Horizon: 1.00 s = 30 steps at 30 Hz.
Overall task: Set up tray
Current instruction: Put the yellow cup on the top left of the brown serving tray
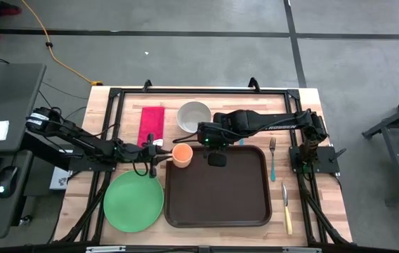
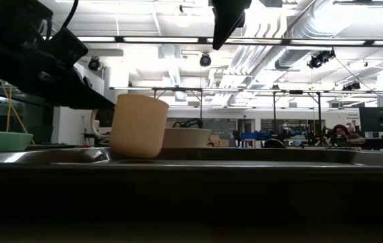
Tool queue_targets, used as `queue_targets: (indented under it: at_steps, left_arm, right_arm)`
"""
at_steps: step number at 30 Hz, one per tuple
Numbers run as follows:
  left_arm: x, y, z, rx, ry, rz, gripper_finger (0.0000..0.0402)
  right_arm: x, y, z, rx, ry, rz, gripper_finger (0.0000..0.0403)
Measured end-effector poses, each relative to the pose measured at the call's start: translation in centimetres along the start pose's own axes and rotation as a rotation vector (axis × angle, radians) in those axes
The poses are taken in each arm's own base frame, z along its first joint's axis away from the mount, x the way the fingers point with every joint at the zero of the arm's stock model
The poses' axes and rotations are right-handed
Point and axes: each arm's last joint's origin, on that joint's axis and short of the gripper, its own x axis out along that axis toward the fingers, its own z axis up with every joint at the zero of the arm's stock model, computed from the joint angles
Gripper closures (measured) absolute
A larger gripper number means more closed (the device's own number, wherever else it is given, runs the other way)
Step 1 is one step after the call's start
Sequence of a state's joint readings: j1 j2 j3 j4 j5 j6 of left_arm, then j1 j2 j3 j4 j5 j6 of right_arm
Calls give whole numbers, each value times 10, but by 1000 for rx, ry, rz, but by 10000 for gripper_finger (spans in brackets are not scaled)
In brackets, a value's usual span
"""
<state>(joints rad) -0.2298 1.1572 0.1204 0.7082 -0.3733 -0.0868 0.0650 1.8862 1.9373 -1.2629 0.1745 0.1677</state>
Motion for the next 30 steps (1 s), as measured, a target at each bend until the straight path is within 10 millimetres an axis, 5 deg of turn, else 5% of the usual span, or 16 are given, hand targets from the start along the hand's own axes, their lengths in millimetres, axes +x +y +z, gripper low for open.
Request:
queue_targets:
  at_steps: [30]
  left_arm:
    - [0, -1, -6, 2, 57, -42, 314]
  right_arm:
    - [0, 0, 0, -10, -3, 2, 402]
